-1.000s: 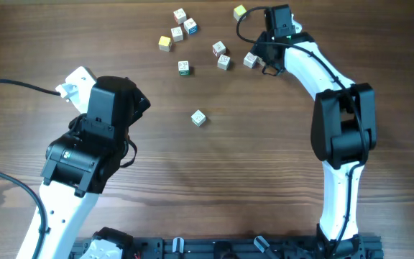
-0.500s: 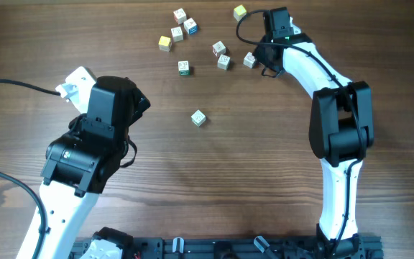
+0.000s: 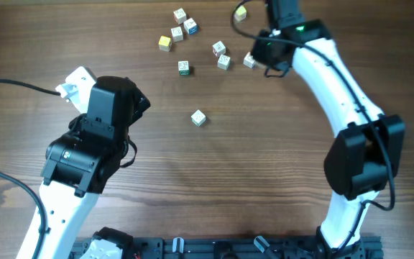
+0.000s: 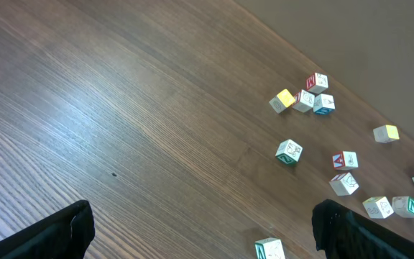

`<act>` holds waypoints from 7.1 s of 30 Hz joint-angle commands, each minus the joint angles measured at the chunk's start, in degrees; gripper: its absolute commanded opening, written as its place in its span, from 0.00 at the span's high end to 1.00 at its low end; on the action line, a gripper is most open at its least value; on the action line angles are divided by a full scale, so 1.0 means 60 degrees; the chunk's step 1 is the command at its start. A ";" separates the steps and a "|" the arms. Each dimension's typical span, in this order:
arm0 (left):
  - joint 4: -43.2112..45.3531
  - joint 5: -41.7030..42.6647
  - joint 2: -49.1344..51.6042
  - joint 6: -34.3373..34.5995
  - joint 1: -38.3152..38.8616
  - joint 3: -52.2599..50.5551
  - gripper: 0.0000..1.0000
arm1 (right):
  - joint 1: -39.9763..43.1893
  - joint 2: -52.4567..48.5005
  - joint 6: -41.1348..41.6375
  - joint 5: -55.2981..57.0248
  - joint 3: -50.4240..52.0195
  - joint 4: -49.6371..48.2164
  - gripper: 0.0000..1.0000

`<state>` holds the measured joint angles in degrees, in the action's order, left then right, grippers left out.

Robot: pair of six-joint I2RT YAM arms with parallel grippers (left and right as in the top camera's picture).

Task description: Form a circle

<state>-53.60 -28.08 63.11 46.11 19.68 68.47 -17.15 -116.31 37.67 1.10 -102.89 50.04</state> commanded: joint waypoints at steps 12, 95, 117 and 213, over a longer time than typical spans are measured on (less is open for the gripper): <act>0.0022 -0.0160 0.0011 -0.0149 -0.0080 0.0109 0.00 | -0.2142 -0.1362 -0.0284 0.0153 0.1694 -0.1668 0.82; 0.0022 -0.0160 0.0011 -0.0149 -0.0080 0.0109 0.00 | -0.3104 -0.1399 0.1075 -0.0022 0.2641 -0.2346 0.65; 0.0022 -0.0160 0.0011 -0.0149 -0.0080 0.0109 0.00 | -0.3104 -0.1399 0.1257 -0.0200 0.2641 -0.2364 0.60; 0.0022 -0.0160 0.0011 -0.0149 -0.0080 0.0109 0.00 | -0.1942 -0.1381 0.0586 -0.0856 0.1982 -0.3100 0.29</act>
<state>-53.58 -28.08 63.11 46.11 19.68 68.47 -30.87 -123.55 46.30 -1.37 -87.50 31.22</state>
